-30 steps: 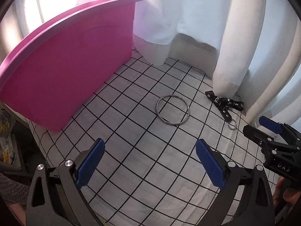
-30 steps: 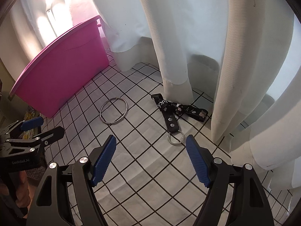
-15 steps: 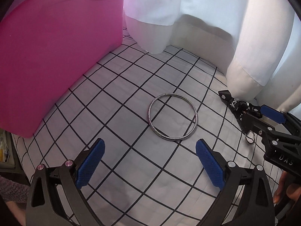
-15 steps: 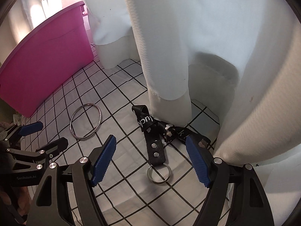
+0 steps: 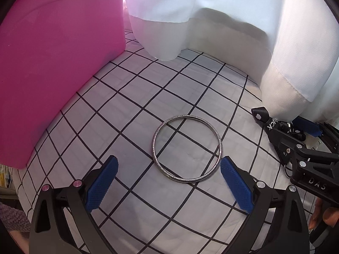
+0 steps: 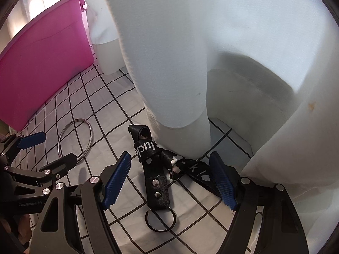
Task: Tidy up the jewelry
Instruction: 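Lower the left tool around the silver bangle while the right tool reaches the black lanyard strap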
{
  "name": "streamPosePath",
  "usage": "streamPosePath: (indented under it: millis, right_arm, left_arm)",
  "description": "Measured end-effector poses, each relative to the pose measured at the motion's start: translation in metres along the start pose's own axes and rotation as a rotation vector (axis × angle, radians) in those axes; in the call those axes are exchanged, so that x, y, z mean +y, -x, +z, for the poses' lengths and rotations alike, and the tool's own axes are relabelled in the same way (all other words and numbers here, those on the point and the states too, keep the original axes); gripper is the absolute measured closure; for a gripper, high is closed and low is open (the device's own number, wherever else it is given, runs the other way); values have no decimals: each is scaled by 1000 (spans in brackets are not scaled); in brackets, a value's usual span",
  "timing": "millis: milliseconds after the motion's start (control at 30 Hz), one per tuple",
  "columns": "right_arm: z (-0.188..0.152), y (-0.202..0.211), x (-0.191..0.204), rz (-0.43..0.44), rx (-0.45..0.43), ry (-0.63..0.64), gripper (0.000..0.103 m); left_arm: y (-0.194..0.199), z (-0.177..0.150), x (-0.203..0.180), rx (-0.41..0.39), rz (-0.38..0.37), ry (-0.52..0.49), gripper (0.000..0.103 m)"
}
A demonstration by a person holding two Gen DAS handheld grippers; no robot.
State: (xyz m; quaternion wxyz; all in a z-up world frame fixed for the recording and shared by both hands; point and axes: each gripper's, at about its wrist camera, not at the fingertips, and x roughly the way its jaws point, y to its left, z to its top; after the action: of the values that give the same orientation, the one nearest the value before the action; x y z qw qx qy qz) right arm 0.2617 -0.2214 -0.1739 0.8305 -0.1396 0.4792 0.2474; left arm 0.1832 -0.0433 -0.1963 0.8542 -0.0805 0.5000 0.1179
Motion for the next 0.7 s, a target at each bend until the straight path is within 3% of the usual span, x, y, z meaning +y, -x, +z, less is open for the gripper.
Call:
streamPosePath:
  millis: [433,700]
  right_arm:
    - [1,-11,-3,-25,-19,25,26]
    - [-2,-19,-3,-31,-61,27,25]
  left_arm:
    - [-17,10,-7,-29,25,-9,5]
    - [-18,6,-7,-104,20,-15,5]
